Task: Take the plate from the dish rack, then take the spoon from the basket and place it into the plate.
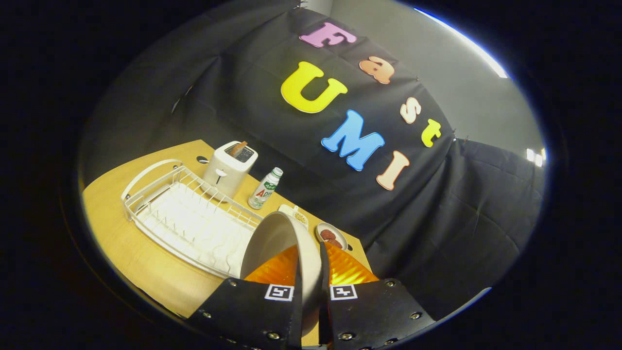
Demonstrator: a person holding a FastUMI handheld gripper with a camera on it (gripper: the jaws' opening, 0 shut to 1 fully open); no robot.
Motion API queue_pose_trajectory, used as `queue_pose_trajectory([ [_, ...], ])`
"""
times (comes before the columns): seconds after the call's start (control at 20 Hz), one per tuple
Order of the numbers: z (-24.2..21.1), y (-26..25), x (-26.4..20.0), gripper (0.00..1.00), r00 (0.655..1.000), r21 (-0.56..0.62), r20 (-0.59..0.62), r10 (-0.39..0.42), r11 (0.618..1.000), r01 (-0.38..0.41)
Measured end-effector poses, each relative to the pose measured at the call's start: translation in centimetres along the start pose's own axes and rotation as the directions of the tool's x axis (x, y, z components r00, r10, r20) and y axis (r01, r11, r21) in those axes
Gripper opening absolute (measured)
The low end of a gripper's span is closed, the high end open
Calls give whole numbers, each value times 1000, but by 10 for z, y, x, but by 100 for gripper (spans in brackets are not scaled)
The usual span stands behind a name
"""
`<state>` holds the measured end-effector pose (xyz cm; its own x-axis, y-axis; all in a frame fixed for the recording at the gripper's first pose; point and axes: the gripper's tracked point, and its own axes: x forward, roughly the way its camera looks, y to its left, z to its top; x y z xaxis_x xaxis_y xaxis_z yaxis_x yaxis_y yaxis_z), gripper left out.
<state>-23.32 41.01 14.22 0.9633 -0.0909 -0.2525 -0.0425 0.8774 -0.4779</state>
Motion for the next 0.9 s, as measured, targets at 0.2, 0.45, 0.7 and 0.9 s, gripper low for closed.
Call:
queue_pose_trajectory([
  [0.2,-19,21,-17,13,997,34,-1,71,997,-71],
  [0.45,-51,40,-27,13,989,143,-66,135,982,-125],
  [0.7,-88,52,-22,13,972,247,-150,183,958,-143],
  [0.9,-109,52,-14,13,962,305,-200,187,945,-121],
])
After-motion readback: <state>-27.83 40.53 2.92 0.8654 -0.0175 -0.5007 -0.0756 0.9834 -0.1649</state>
